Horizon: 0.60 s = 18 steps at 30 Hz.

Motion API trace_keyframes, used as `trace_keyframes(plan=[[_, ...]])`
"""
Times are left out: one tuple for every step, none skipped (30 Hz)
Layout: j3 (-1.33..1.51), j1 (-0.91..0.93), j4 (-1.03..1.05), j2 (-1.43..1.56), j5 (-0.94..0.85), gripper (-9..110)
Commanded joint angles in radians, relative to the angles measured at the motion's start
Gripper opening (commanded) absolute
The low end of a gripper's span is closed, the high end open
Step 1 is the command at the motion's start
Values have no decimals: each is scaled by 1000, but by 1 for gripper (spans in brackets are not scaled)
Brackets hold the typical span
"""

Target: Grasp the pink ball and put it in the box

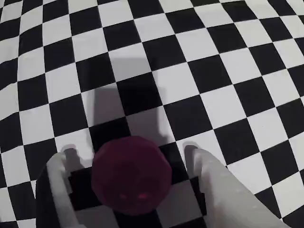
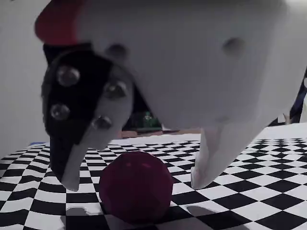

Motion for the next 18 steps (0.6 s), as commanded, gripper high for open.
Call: trace_keyframes(plan=[[-40,-12,-15,-6,-8,30],[-41,-14,-17,-9,-8,30],[-41,-14,-17,-9,-8,30],[-41,-14,-17,-11,-8,30],[-41,-14,-17,-12,-8,30],[-41,-14,-17,-14,-8,30],[-41,-15,-17,-15,-8,30],[-41,-15,-17,-18,-8,30],[-41,-15,-17,-20,-8,30],[-41,-17,-17,-23,-8,30],[-41,-18,-17,-26,-8,30],[-41,-18,-17,-28,-8,30],[-41,-18,-17,-31,-8,30],[-41,-18,-17,-32,-8,30],[-41,-18,-18,-35,-8,30],[-43,-18,-18,-38,-8,30],[-44,-18,-20,-41,-8,30],[-44,-18,-21,-43,-8,30]])
